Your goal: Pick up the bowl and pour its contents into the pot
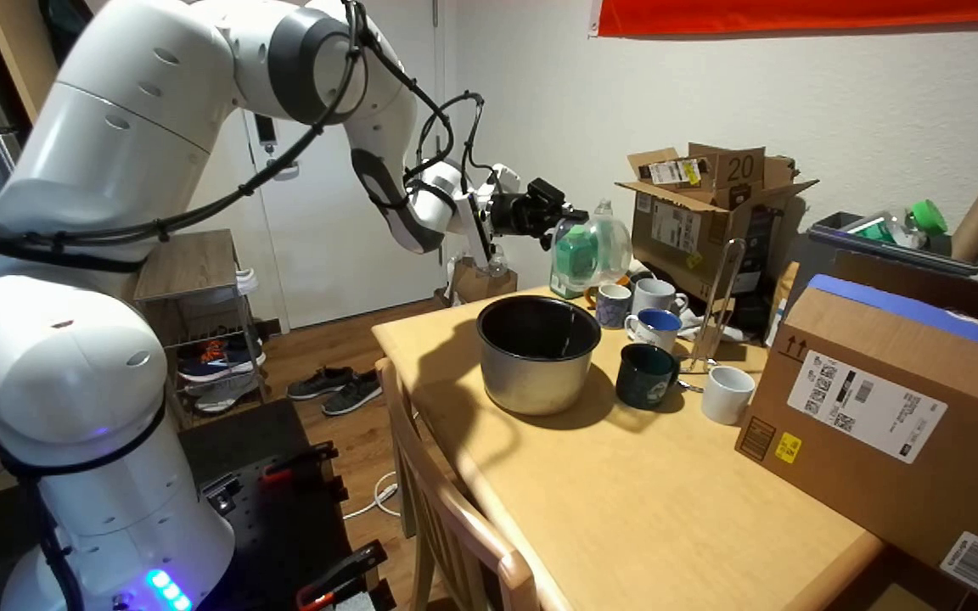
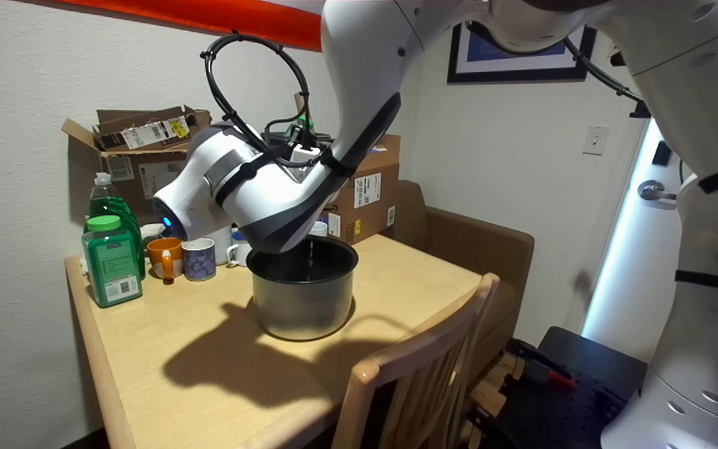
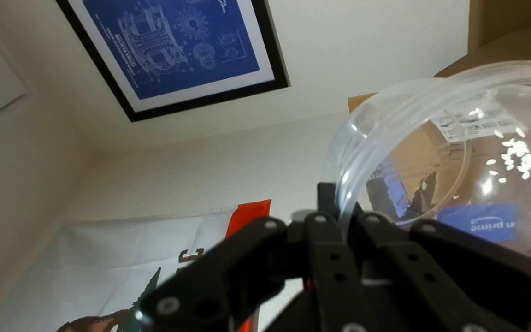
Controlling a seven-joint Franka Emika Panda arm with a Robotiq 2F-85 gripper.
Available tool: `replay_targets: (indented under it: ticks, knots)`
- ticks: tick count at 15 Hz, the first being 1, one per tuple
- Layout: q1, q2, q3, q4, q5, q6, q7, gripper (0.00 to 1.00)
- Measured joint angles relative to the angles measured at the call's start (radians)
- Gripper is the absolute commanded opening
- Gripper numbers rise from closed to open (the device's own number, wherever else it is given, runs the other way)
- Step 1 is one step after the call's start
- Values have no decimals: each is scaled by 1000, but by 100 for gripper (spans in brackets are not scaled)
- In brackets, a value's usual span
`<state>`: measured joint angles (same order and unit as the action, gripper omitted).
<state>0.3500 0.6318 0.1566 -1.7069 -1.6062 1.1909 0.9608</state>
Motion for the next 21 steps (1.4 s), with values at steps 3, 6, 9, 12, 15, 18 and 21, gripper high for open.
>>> replay_targets:
  ticks: [3,6,9,12,15,18,21]
  knots:
    - [0,3,0,5,-2,0,-3,3]
    - [1,9,0,15,-3,-6,-15,3]
    - [3,19,0,23,-3,-23,-16,3]
    - [5,31,0,32,-3,-38,-19,3]
    - [5,45,0,46,-4,-41,-31,3]
    - [8,56,0,58,-4,-55,-37,3]
    - [11,68,0,72,-4,-82,-38,3]
